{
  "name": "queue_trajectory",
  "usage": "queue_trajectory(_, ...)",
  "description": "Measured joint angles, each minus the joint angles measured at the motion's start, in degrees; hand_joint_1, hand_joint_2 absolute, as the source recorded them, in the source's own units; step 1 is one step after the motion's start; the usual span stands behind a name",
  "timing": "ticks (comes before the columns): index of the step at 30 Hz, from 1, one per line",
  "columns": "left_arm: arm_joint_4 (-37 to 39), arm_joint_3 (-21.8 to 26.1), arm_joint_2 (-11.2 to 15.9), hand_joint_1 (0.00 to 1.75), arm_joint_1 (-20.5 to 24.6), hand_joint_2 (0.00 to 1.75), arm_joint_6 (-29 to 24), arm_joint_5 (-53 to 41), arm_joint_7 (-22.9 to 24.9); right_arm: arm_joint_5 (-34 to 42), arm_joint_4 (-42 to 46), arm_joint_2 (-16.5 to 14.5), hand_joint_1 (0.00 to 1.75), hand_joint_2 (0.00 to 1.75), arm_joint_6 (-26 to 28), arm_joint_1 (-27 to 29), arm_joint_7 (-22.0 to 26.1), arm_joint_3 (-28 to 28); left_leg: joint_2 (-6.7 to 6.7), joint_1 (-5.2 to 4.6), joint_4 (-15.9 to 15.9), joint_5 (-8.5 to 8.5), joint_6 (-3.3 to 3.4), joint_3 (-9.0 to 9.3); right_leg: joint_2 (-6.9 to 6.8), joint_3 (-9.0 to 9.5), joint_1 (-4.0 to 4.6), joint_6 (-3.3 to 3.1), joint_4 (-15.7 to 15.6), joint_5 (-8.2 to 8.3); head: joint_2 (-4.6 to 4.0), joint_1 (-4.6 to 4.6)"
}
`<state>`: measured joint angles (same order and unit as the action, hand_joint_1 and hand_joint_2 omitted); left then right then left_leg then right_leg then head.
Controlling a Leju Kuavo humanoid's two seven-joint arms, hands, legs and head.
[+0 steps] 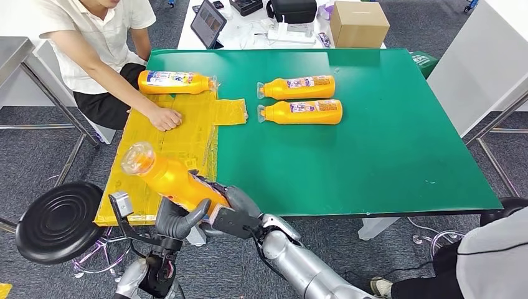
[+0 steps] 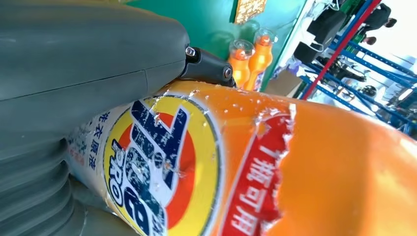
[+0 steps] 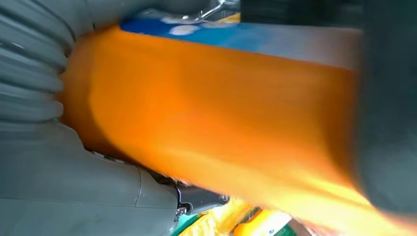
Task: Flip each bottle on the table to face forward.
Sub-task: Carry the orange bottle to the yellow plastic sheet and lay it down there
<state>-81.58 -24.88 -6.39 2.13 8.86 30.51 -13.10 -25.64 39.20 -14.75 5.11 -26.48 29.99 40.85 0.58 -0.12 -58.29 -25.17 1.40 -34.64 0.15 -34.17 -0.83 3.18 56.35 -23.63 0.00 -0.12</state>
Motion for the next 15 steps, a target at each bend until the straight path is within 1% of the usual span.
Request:
queue_trajectory(2, -0.01, 0.16, 0.03, 1.75, -0.07, 1.75, -0.02, 0.05, -0.04, -1.27, -0.10, -0.17, 0.00, 0.00, 2.37, 0.38, -0.25, 0.33, 0.00, 0.00, 0.00, 0.00, 0.00, -0.01, 0.00, 0.00, 0.00, 0.00, 0.00, 0.00, 0.00, 0.01)
queue_trajectory(5, -0.02, 0.62, 0.03, 1.75, -0.30, 1.75, -1.57, -1.48, -0.33, -4.09, 0.17, -0.24, 0.00, 0.00, 7.07, 1.13, -0.94, 0.97, 0.00, 0.00, 0.00, 0.00, 0.00, -0.01, 0.00, -0.01, 0.00, 0.00, 0.00, 0.00, 0.00, 0.01)
queue_trajectory(8, -0.22, 1.57, 0.04, 1.75, -0.73, 1.75, -5.71, -6.28, -1.44, -8.26, 2.07, 0.24, 0.00, 0.00, 12.35, 3.01, -2.31, 1.88, 0.00, 0.00, 0.00, -0.01, 0.00, -0.01, 0.00, -0.01, 0.00, -0.01, -0.01, -0.01, 0.00, 0.02)
queue_trajectory(10, -0.50, 2.97, 0.13, 1.75, -1.07, 1.75, -8.65, -9.54, -1.96, -11.22, 4.03, 1.05, 0.00, 0.00, 15.27, 4.68, -3.65, 2.67, 0.00, 0.00, 0.00, -0.02, -0.01, -0.02, 0.00, -0.01, 0.00, -0.01, -0.01, -0.01, 0.00, 0.01)
queue_trajectory(12, -0.98, 4.70, 0.27, 1.75, -1.75, 1.75, -10.45, -11.27, -2.16, -13.94, 5.97, 2.13, 0.00, 0.00, 17.75, 6.37, -5.05, 3.50, 0.00, 0.00, 0.00, -0.03, -0.02, -0.02, 0.00, -0.01, 0.00, -0.01, -0.01, -0.01, 0.00, 0.00)
queue_trajectory(14, -1.68, 6.18, 0.36, 1.75, -2.63, 1.75, -12.13, -13.06, -2.65, -16.00, 7.50, 3.17, 0.00, 0.00, 19.75, 7.93, -6.13, 4.19, 0.01, 0.00, 0.00, -0.03, -0.02, -0.03, -0.01, -0.02, 0.00, -0.01, -0.01, -0.02, 0.00, 0.01)
queue_trajectory(15, -2.00, 6.81, 0.37, 1.75, -2.93, 1.75, -13.86, -14.99, -3.06, -16.70, 8.14, 3.64, 0.00, 0.00, 20.47, 8.67, -6.53, 4.44, 0.01, 0.00, 0.00, -0.03, -0.02, -0.03, -0.01, -0.03, 0.00, -0.01, -0.01, -0.02, 0.00, 0.01)
